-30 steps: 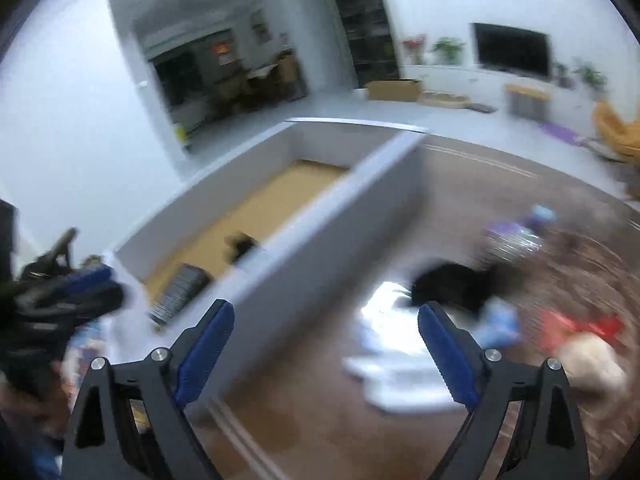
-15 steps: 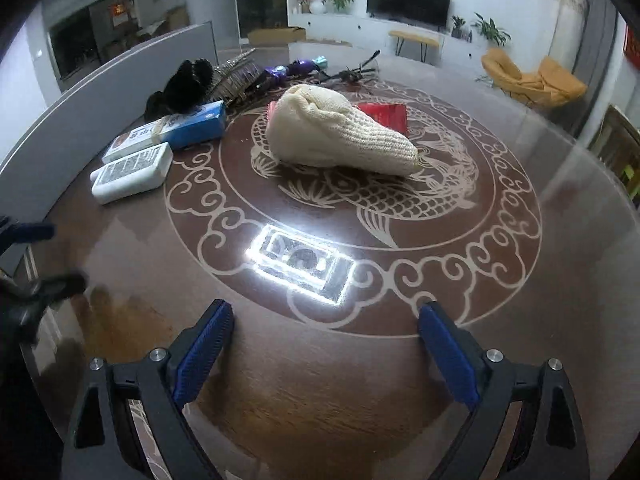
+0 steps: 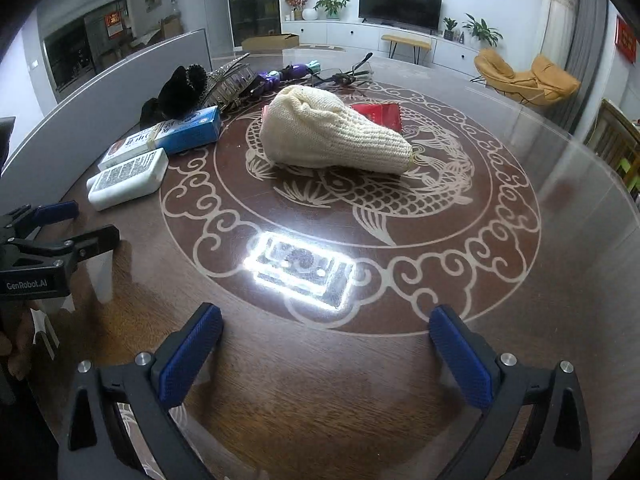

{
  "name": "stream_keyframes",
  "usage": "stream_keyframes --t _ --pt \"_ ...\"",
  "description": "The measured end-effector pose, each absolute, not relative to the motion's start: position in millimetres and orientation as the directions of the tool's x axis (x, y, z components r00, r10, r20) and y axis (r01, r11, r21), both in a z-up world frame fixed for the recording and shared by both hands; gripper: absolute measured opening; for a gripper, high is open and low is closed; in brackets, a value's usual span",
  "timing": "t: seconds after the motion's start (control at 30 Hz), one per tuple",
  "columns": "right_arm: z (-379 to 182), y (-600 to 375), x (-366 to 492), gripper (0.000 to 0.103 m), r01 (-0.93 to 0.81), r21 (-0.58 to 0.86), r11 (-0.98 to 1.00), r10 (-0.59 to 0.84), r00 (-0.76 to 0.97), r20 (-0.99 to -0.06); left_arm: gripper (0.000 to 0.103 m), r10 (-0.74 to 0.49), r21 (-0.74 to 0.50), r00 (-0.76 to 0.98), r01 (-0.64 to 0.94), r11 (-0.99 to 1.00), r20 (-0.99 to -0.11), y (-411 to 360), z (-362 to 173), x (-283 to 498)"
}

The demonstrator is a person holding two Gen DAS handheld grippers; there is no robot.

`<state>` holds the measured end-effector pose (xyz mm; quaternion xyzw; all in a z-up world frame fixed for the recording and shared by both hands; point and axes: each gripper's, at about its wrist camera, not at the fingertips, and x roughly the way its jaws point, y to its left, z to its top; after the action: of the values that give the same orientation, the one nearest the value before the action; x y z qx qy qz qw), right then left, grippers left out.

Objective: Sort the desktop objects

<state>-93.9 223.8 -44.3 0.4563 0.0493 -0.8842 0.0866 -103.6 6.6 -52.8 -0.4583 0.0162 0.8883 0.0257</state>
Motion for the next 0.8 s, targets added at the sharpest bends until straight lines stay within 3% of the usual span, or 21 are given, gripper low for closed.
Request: stream_keyframes --t 0.8 --pt "-46.3 222.5 -94.1 0.103 0.199 -0.010 -0.980 -0.107 -0.569 -0.815 0.103 0.030 0.003 -0.580 -0.056 -0.998 -0.814 -1.1 -53.2 -102.0"
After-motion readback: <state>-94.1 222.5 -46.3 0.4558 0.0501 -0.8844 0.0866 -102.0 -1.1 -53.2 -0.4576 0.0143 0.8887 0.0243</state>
